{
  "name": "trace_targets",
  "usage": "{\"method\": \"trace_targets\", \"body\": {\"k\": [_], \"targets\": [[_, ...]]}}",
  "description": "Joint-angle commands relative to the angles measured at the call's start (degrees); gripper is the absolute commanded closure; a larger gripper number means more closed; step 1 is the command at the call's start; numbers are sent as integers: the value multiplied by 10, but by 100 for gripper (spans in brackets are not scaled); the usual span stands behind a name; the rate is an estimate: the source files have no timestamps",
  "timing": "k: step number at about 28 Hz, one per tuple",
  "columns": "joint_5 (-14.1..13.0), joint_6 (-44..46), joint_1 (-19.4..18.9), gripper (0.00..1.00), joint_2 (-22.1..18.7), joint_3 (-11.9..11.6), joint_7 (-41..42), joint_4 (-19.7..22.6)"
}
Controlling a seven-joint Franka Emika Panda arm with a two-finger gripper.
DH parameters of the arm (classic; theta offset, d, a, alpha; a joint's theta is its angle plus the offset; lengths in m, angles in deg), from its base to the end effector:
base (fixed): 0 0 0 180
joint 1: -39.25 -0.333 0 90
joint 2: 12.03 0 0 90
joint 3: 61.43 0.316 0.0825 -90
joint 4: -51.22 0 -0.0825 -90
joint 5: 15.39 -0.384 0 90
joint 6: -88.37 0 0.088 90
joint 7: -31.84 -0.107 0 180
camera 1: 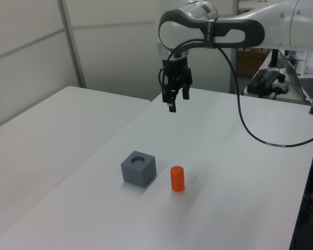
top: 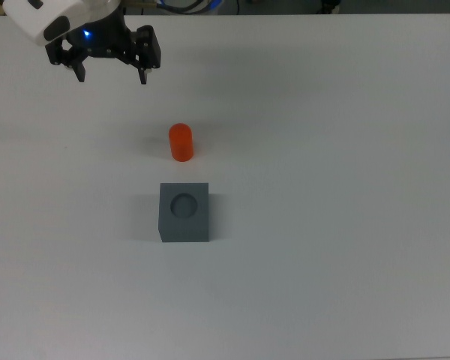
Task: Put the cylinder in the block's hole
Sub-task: 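Move the gripper down over the orange cylinder, fingers open, then close the gripper around the orange cylinder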
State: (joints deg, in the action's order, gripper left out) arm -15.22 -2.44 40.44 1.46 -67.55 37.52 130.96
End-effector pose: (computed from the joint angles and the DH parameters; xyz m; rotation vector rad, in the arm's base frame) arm 0.6209 -0.0721 0.5719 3.1175 -0.0404 -0.0683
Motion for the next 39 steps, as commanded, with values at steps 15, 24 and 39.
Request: {"method": "trace_targets", "body": {"k": [15,24,39], "targets": [[-10,-271,-5,0,-141,41,13,322],[-4,-291,-6,0,-64,62,42,331],[43,-337,-6,34,-7,89,39,327]]}}
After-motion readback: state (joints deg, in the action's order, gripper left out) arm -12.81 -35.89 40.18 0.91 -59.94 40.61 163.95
